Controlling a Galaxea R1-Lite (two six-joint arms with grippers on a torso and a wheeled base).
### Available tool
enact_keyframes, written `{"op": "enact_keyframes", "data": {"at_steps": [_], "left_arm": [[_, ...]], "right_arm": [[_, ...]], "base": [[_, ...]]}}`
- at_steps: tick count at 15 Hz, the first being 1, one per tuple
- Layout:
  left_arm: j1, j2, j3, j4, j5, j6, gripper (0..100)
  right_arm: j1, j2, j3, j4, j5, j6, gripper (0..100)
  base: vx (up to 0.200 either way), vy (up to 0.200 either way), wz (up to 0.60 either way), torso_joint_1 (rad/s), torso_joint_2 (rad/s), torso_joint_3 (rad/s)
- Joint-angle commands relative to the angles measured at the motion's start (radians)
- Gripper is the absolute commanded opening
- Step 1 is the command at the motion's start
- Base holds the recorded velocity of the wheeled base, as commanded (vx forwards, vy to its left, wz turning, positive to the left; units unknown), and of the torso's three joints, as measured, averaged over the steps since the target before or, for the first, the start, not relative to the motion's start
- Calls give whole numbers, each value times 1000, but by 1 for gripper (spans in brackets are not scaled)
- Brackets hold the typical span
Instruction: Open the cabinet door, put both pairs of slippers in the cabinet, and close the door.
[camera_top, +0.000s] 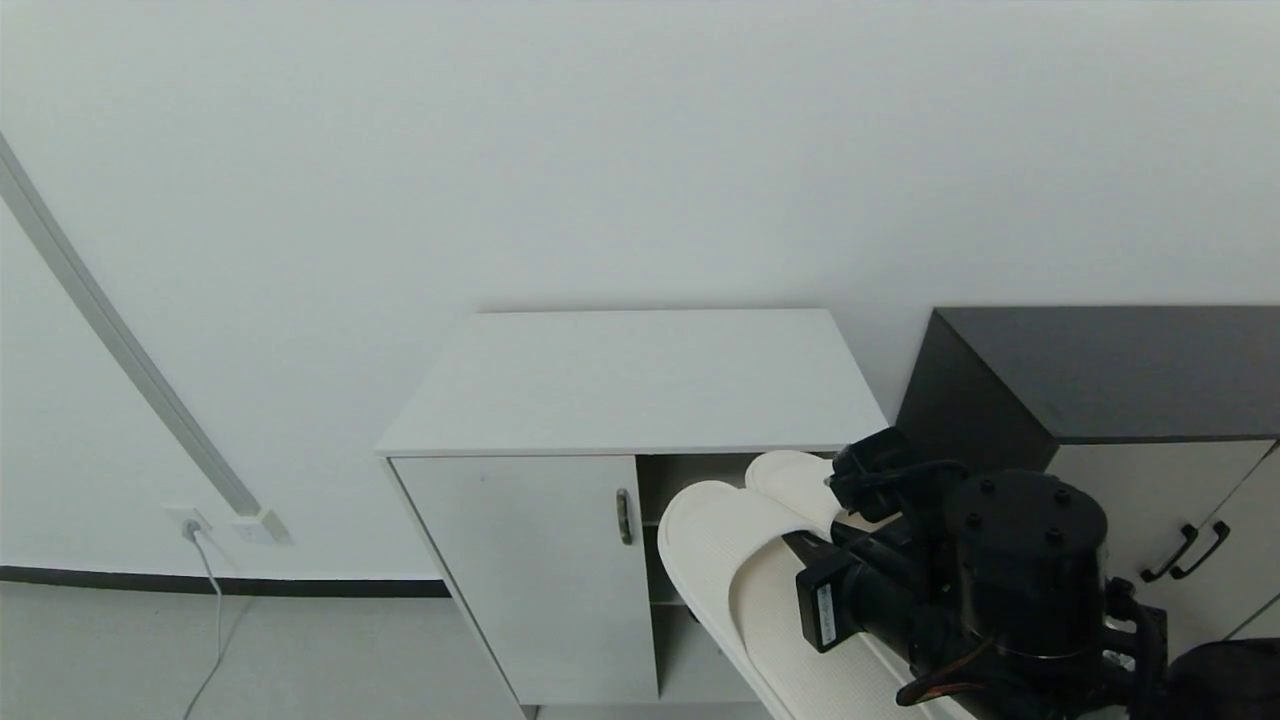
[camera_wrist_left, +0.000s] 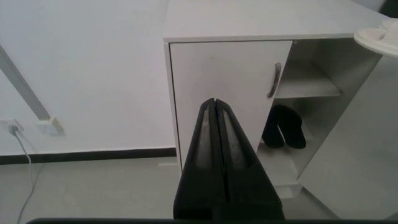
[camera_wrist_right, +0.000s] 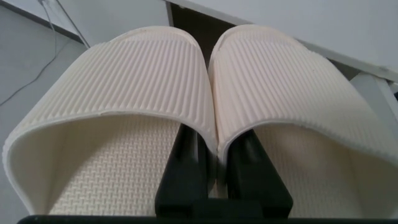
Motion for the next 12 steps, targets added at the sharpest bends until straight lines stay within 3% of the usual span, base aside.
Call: {"op": "enact_keyframes", "data": {"at_steps": [1, 12], "left_arm": [[0, 1, 0, -1, 0, 0, 0], [0, 1, 0, 0, 0, 0, 0]], "right_arm": [[1, 6, 0, 0, 0, 0, 0], [1, 19, 3, 0, 0, 1, 0]], "base": [[0, 0, 0, -163, 369, 198], [0, 0, 0, -199, 470, 267]]}}
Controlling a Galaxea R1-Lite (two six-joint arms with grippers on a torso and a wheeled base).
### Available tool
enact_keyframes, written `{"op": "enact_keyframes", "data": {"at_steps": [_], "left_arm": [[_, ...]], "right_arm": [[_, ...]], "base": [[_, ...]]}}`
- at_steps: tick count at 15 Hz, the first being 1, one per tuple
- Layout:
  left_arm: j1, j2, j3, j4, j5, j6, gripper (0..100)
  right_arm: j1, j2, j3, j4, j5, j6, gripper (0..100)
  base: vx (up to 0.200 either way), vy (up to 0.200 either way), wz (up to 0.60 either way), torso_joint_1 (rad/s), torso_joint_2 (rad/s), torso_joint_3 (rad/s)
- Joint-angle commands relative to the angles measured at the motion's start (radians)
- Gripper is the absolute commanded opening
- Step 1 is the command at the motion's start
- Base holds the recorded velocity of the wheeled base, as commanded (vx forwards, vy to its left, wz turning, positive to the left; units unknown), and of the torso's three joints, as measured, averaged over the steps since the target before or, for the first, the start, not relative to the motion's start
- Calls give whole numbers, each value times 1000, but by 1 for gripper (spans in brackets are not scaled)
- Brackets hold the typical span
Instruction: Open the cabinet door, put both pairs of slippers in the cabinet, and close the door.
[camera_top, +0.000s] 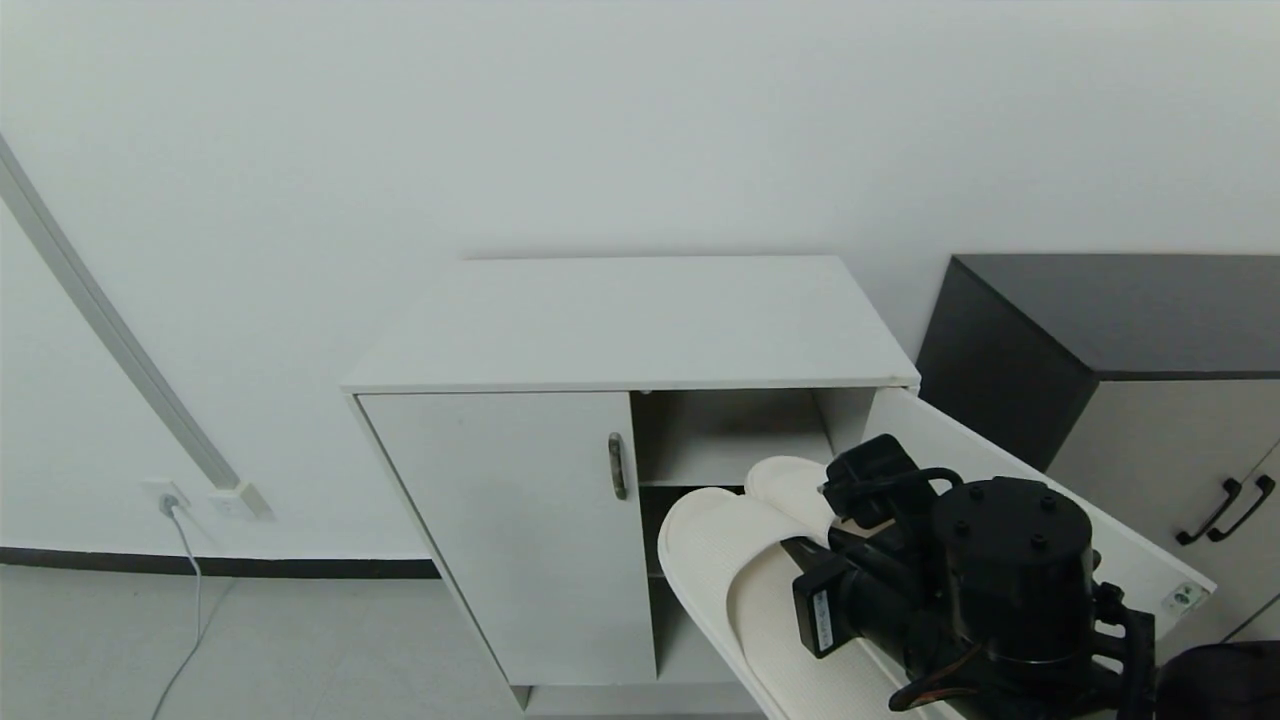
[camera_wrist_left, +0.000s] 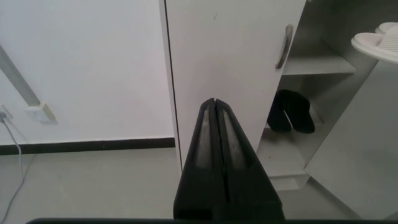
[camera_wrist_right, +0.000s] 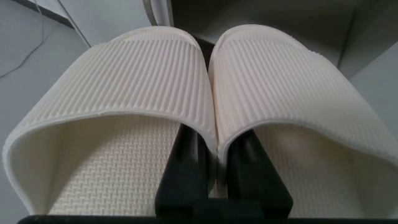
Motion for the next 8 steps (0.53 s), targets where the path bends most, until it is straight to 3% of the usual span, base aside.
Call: {"op": "enact_keyframes", "data": {"at_steps": [1, 8], "left_arm": [[0, 1, 0, 0, 0, 0, 0], [0, 1, 0, 0, 0, 0, 0]], "right_arm": [[0, 6, 0, 0, 0, 0, 0], [6, 6, 0, 0, 0, -2, 0]], "base": [[0, 0, 0, -222, 549, 325], [0, 0, 0, -199, 514, 314]]}}
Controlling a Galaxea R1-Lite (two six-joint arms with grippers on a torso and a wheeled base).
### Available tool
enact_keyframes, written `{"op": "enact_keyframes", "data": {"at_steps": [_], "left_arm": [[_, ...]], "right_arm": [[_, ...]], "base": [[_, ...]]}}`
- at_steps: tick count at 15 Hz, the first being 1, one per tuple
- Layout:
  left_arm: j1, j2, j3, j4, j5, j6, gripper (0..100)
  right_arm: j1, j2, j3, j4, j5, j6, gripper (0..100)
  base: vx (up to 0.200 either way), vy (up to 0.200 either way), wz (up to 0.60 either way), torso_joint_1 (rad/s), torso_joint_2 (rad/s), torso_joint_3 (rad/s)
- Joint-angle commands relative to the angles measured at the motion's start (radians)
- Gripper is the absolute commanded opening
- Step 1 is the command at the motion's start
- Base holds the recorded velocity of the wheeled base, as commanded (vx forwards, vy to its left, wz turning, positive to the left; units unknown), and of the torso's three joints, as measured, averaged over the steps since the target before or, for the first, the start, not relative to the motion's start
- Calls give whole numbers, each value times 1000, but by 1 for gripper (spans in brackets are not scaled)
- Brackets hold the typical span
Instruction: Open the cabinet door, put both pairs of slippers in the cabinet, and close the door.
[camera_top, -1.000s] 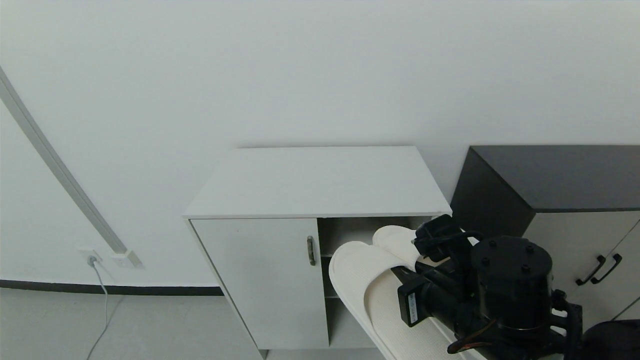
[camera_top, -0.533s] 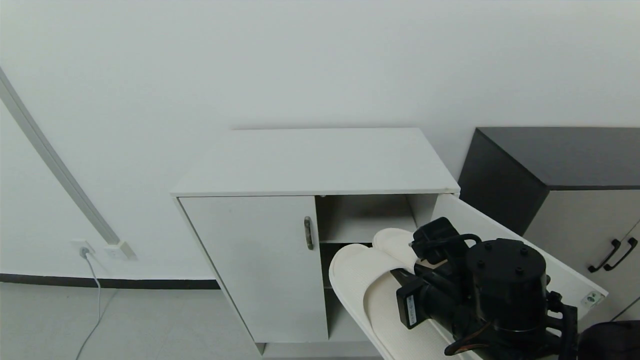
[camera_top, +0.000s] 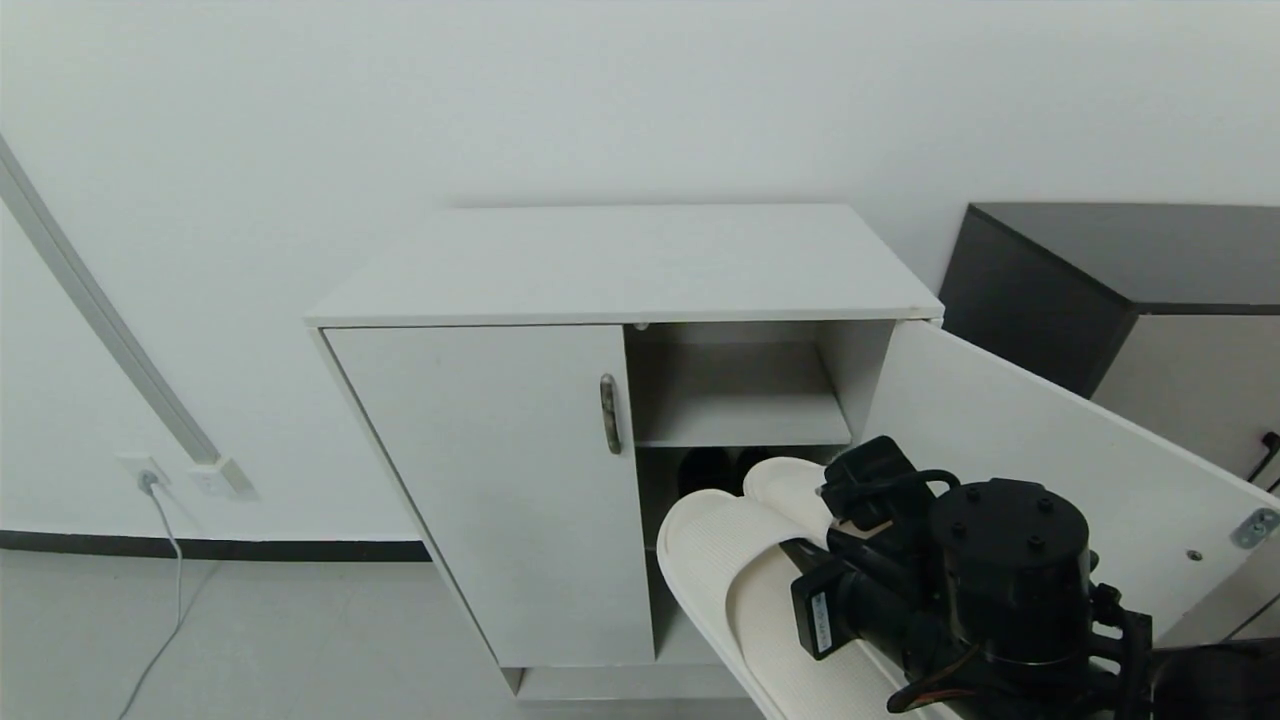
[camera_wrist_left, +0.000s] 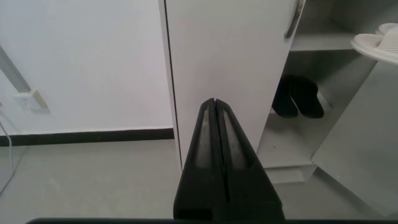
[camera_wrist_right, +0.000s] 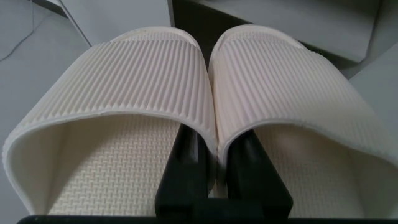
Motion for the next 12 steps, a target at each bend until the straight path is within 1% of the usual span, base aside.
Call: {"op": "enact_keyframes", "data": {"at_steps": [1, 7, 12], "left_arm": [[0, 1, 0, 0, 0, 0, 0], [0, 1, 0, -2, 0, -2, 0], [0, 1, 0, -2, 0, -2, 0]], "right_arm": [[3, 3, 0, -1, 0, 1, 0], [3, 9, 0, -1, 0, 1, 0], [3, 11, 2, -1, 0, 1, 0]], "base": [[0, 0, 0, -178, 500, 325], [0, 0, 0, -152, 478, 328], [0, 0, 0, -95, 451, 357]]}}
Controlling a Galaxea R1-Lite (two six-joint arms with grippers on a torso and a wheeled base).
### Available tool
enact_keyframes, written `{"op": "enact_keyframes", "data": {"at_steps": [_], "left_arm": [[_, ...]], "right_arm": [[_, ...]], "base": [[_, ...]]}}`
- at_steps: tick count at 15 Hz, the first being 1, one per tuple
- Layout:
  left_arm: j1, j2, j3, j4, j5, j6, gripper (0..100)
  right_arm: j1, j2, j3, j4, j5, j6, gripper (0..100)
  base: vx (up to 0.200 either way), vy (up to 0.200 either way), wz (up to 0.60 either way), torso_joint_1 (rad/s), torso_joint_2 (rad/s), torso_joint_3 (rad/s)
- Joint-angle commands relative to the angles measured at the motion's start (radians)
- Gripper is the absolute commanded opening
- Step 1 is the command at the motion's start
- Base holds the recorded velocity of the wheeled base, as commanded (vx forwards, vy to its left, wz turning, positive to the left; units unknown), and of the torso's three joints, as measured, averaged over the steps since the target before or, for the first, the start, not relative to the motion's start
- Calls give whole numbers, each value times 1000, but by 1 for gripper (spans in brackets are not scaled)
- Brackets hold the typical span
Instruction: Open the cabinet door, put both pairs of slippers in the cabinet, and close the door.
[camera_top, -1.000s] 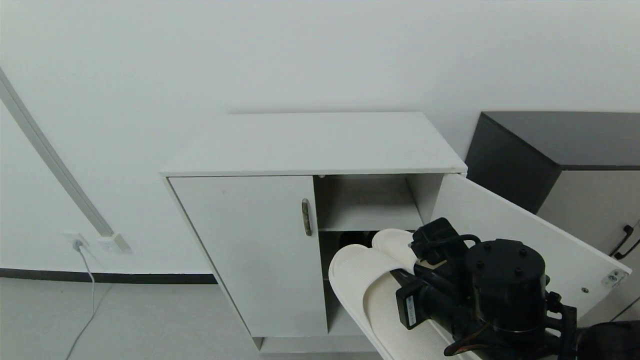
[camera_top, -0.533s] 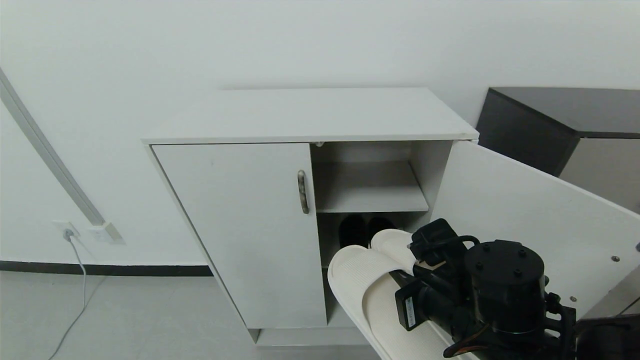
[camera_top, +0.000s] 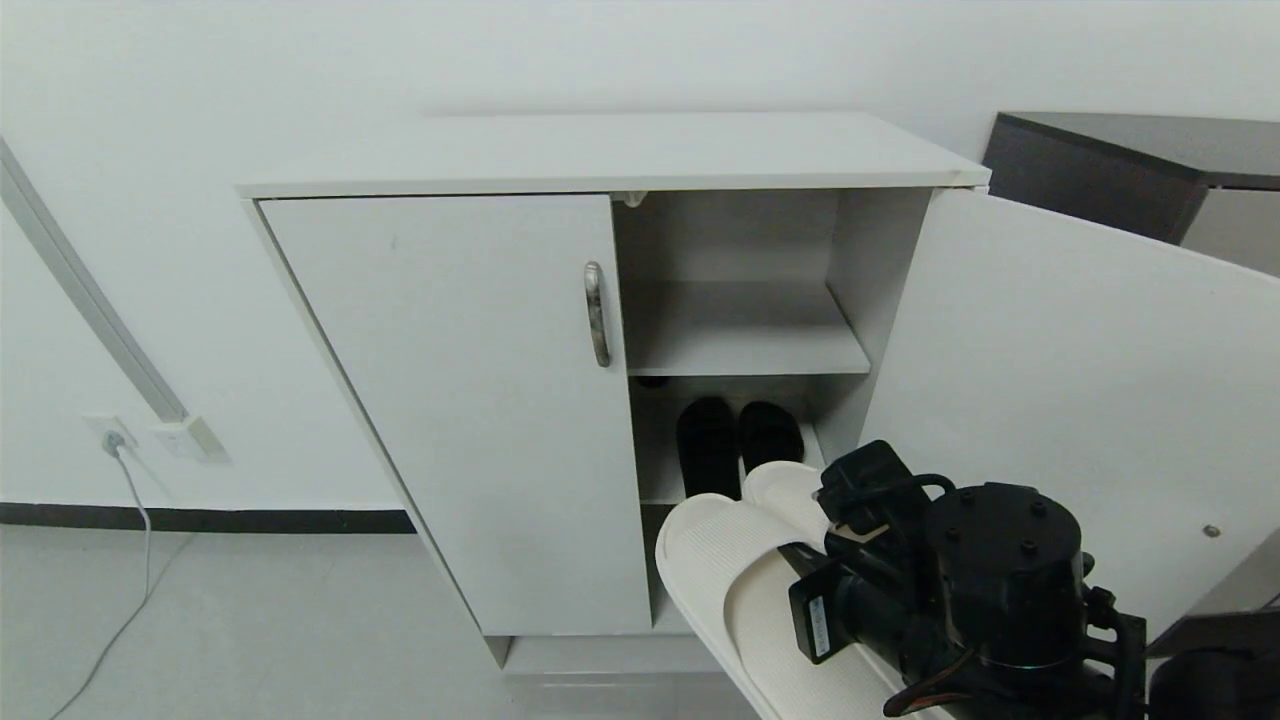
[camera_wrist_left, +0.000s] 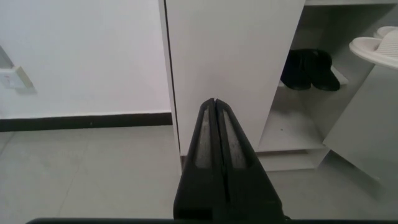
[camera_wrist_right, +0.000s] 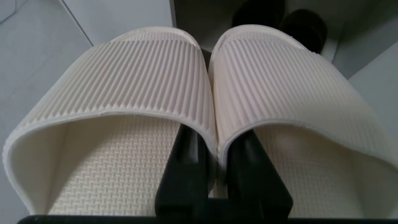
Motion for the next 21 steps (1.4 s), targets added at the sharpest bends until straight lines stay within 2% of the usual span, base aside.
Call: {"op": "enact_keyframes", "data": {"at_steps": [1, 5, 11, 12, 15, 16, 18, 20, 21], "left_arm": [[0, 1, 0, -1, -1, 0, 0], [0, 1, 0, 0, -1, 0, 0], [0, 1, 0, -1, -1, 0, 0], [0, 1, 0, 0, -1, 0, 0], [0, 1, 0, -1, 1, 0, 0], [0, 1, 0, -1, 1, 0, 0], [0, 1, 0, 0, 1, 0, 0], [0, 1, 0, -1, -1, 0, 0], [0, 1, 0, 0, -1, 0, 0]], "right_arm": [[1, 3, 0, 0, 0, 0, 0], [1, 7, 0, 0, 0, 1, 0], [2, 58, -29, -17, -18, 0, 0], [10, 93, -57, -56, -63, 0, 0], [50, 238, -218, -59, -305, 4, 0], [53, 264, -273, -43, -328, 11, 0], [47, 250, -379, 90, -331, 40, 0], [45, 211, -537, 351, -345, 150, 0], [45, 204, -659, 526, -423, 210, 0]], "base": [[0, 0, 0, -46, 437, 383], [0, 0, 0, -21, 378, 353], [0, 0, 0, 0, 42, 35], [0, 0, 0, 0, 0, 0], [0, 0, 0, 0, 0, 0], [0, 0, 0, 0, 0, 0], [0, 0, 0, 0, 0, 0], [0, 0, 0, 0, 0, 0], [0, 0, 0, 0, 0, 0]]}}
